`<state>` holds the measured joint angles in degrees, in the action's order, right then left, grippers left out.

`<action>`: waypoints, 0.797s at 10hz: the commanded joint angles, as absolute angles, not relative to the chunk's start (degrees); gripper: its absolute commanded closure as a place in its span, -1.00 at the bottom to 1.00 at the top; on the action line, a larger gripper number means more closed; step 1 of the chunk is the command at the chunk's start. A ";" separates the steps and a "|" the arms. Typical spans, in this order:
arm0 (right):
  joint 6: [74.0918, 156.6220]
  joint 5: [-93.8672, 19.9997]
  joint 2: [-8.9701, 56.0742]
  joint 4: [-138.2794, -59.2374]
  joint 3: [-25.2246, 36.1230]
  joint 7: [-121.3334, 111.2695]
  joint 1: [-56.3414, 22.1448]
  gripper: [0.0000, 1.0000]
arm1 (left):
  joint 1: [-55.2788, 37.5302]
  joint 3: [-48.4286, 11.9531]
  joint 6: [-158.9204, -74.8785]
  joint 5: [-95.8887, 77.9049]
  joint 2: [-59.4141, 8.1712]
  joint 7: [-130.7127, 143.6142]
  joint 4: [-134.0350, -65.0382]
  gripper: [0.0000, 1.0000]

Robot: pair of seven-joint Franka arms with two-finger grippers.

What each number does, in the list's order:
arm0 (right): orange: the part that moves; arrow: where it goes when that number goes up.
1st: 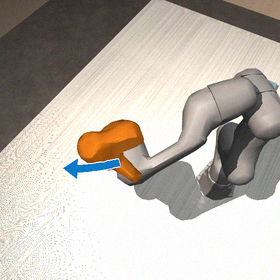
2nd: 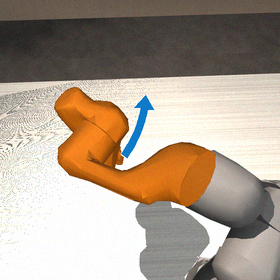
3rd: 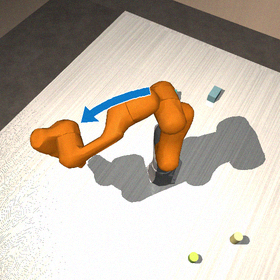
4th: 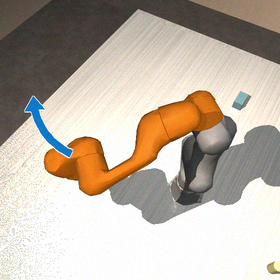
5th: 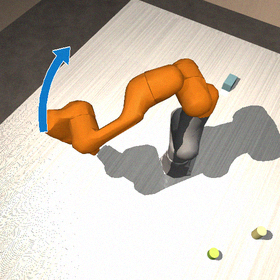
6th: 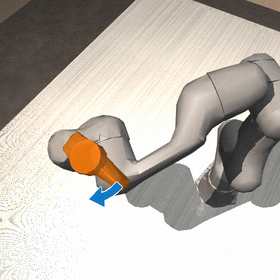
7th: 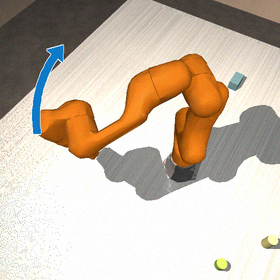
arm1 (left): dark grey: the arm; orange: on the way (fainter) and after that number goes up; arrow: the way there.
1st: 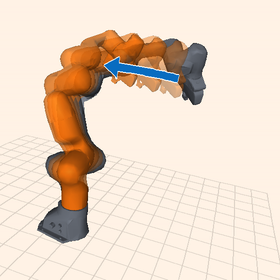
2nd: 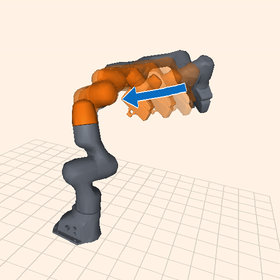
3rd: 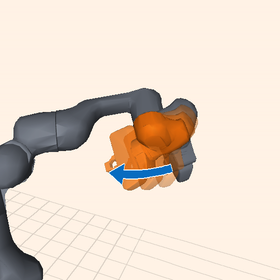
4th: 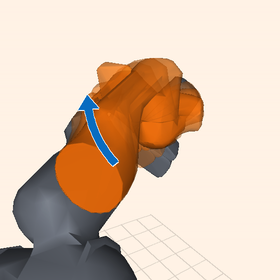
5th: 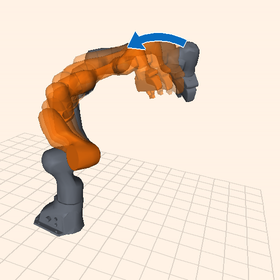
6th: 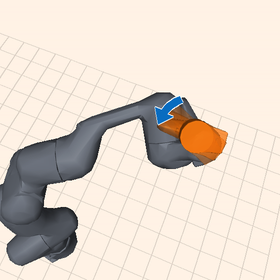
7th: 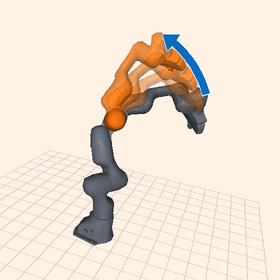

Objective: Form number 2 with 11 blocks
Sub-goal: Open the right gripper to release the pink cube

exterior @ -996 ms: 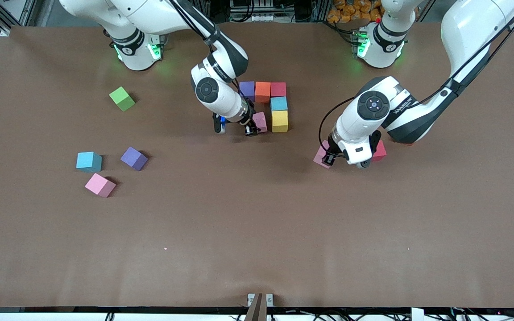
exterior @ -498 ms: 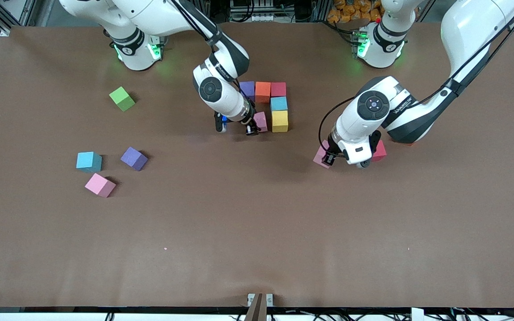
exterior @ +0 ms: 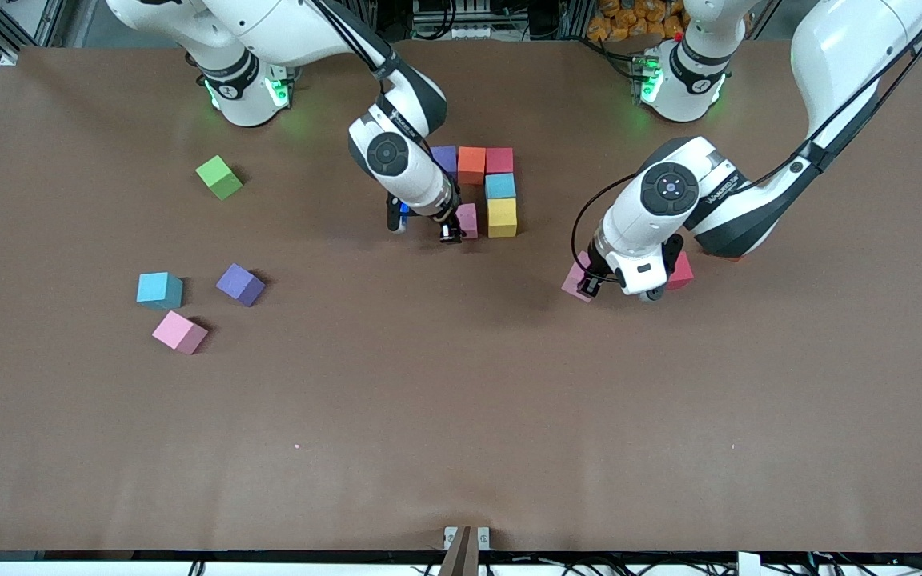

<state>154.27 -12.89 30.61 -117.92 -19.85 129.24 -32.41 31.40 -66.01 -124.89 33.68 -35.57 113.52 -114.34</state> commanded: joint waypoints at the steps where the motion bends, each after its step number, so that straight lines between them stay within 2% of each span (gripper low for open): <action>1: 154.78 -7.31 32.60 -115.49 -19.86 136.48 -33.05 1.00 | 31.55 -66.45 -123.84 32.34 -34.01 114.08 -114.26 0.29; 8: 154.69 -6.94 32.61 -114.96 -20.21 136.58 -33.49 1.00 | 31.55 -66.45 -123.84 32.34 -34.01 114.08 -114.17 0.28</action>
<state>154.27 -8.72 31.89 -116.00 -20.16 133.89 -32.99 31.40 -66.02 -124.89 33.68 -35.57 113.52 -114.21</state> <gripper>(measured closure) 0.410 0.449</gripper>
